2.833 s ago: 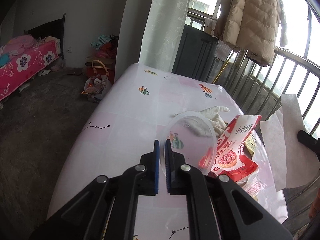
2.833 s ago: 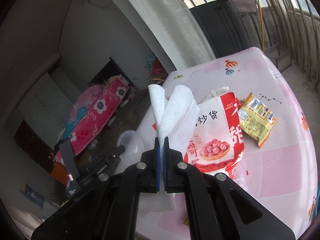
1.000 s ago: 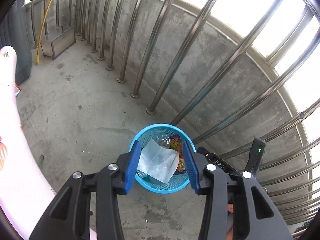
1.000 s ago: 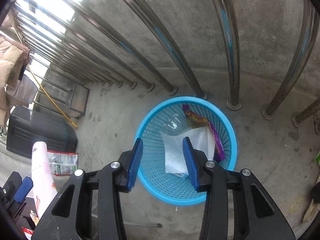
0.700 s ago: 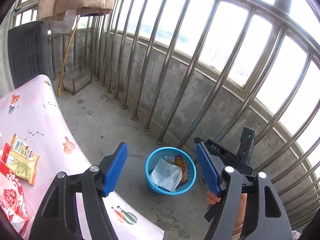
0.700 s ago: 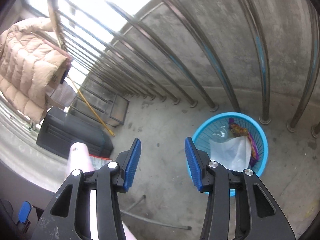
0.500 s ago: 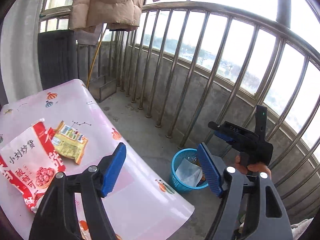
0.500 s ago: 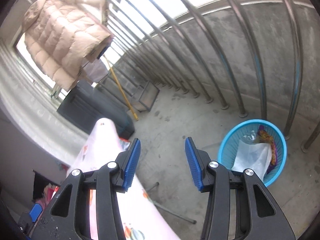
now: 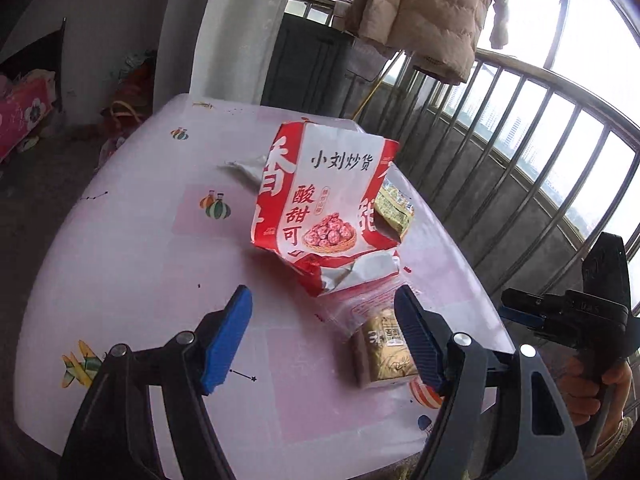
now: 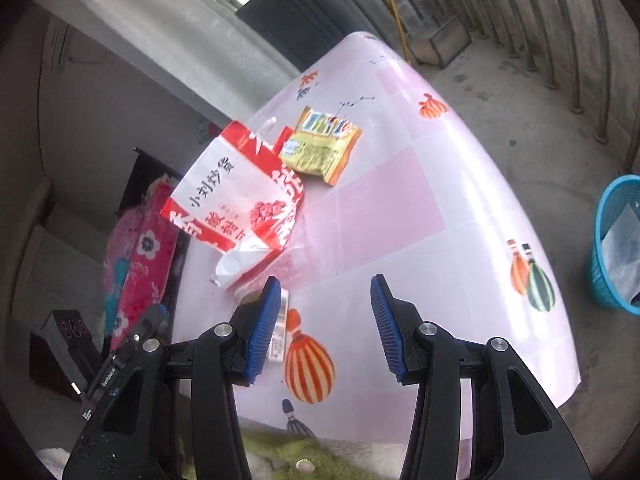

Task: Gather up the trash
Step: 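Move both tools back from the wastebasket to the table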

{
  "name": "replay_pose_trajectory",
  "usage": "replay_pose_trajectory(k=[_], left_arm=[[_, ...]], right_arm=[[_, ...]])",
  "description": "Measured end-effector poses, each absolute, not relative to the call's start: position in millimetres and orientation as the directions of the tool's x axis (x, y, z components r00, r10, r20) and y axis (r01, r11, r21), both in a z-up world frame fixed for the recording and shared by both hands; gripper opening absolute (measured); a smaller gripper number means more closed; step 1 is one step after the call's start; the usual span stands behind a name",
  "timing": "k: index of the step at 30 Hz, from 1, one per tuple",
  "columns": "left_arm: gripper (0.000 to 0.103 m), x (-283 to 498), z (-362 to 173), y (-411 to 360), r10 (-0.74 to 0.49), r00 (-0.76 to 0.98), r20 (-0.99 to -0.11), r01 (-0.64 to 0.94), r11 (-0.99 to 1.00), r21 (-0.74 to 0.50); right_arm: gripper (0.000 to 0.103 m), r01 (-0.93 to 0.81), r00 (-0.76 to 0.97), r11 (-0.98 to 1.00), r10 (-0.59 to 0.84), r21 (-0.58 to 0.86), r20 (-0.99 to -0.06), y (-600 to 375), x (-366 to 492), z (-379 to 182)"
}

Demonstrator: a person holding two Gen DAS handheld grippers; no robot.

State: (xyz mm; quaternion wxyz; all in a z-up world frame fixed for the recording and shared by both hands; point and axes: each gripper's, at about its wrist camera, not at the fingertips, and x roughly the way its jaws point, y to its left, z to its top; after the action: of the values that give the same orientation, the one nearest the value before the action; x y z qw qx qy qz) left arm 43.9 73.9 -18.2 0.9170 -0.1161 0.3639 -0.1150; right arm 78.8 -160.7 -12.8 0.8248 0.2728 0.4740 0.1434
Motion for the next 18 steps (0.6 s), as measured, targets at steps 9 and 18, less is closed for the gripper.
replay_pose_trajectory(k=[9, 18], left_arm=[[0.071, 58, -56, 101, -0.214, 0.653, -0.727, 0.009, 0.961, -0.275], [0.071, 61, -69, 120, -0.192, 0.636, -0.747, -0.048, 0.957, -0.287]], right_arm=[[0.074, -0.105, 0.37, 0.91, 0.41, 0.402, -0.833, -60, 96, -26], [0.075, -0.148, 0.316, 0.943, 0.33, 0.297, -0.889, -23, 108, -38]])
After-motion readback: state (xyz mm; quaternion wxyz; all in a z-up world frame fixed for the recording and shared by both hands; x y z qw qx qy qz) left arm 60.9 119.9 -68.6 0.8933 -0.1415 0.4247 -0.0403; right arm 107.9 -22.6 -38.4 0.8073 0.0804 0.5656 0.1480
